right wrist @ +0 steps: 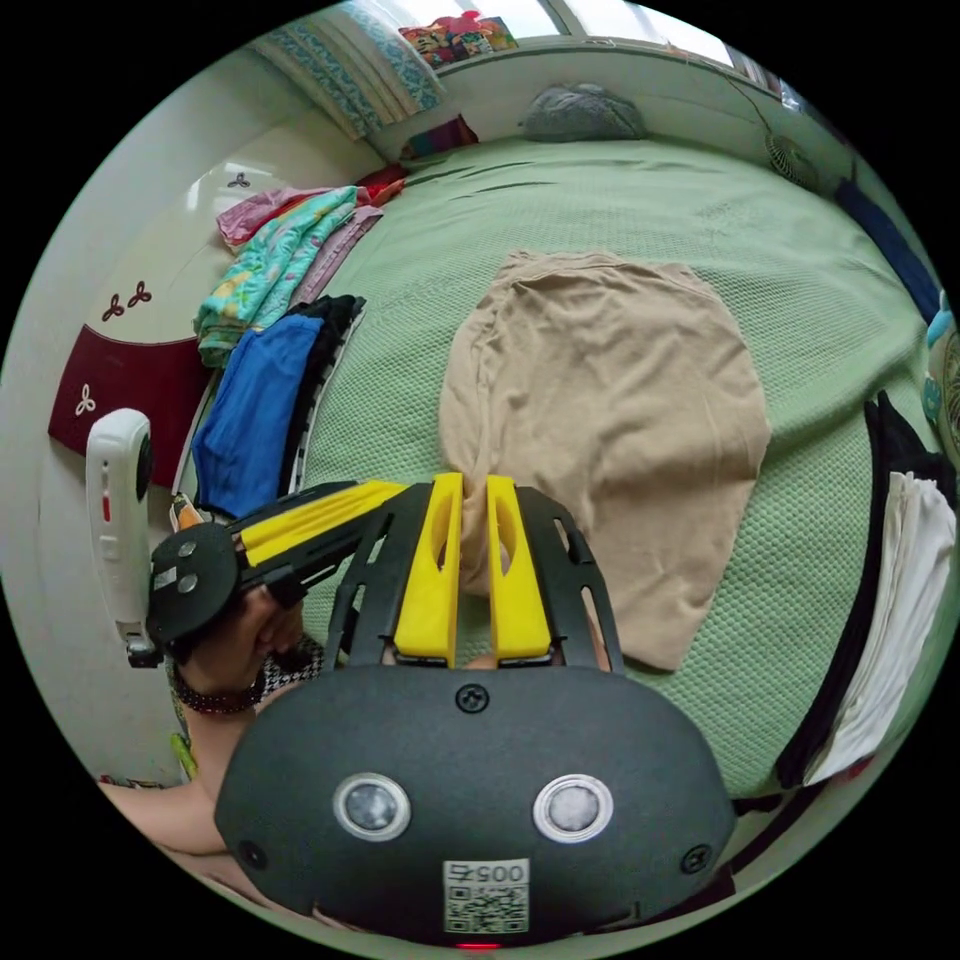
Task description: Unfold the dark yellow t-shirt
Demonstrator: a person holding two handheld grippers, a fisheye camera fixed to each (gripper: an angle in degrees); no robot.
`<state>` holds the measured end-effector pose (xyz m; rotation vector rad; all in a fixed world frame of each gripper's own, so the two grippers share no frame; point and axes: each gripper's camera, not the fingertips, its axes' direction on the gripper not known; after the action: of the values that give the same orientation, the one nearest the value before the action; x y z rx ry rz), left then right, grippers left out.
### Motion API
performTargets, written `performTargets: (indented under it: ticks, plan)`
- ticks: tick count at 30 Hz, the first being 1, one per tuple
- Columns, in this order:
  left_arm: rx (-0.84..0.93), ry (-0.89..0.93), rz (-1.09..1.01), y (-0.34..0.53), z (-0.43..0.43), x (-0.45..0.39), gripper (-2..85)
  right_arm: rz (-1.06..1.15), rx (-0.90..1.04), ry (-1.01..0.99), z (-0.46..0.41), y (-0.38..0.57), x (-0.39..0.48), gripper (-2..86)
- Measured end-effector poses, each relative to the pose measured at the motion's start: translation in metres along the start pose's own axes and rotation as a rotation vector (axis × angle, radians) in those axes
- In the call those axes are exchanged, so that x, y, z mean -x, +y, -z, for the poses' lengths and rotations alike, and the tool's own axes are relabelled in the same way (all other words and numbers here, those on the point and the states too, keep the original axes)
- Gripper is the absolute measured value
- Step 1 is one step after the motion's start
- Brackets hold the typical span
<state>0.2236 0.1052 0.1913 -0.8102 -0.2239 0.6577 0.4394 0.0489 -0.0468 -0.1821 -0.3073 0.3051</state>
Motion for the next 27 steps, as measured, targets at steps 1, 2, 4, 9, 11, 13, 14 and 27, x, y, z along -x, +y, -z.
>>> performTargets:
  ticks: [1, 2, 4, 9, 11, 13, 14, 27]
  plan:
    - [-0.013, -0.01, -0.007, 0.001, 0.001, -0.002, 0.2, -0.01, 0.0, -0.001, 0.002, -0.001, -0.005, 0.4]
    - [-0.018, -0.009, -0.013, 0.001, 0.001, -0.003, 0.3, -0.018, 0.0, -0.008, 0.003, -0.002, -0.009, 0.4]
    - [-0.014, 0.016, -0.043, 0.001, -0.002, -0.006, 1.2, -0.022, 0.004, -0.022, 0.006, -0.003, -0.013, 0.4]
    - [0.025, 0.086, -0.113, -0.004, -0.012, -0.013, 8.2, -0.025, 0.01, -0.021, 0.012, -0.005, -0.019, 0.3]
    - [0.003, 0.08, -0.117, -0.003, -0.01, -0.014, 8.8, -0.028, 0.012, -0.018, 0.014, -0.007, -0.021, 0.3]
    - [-0.006, 0.076, -0.134, -0.003, -0.012, -0.015, 8.9, -0.032, 0.012, -0.022, 0.016, -0.007, -0.022, 0.3]
    - [-0.003, 0.071, -0.137, -0.004, -0.013, -0.016, 9.0, -0.032, 0.012, -0.023, 0.018, -0.007, -0.022, 0.4]
    - [0.021, 0.091, -0.125, -0.005, -0.022, -0.01, 8.1, 0.041, 0.021, -0.059, 0.034, 0.001, -0.019, 11.2]
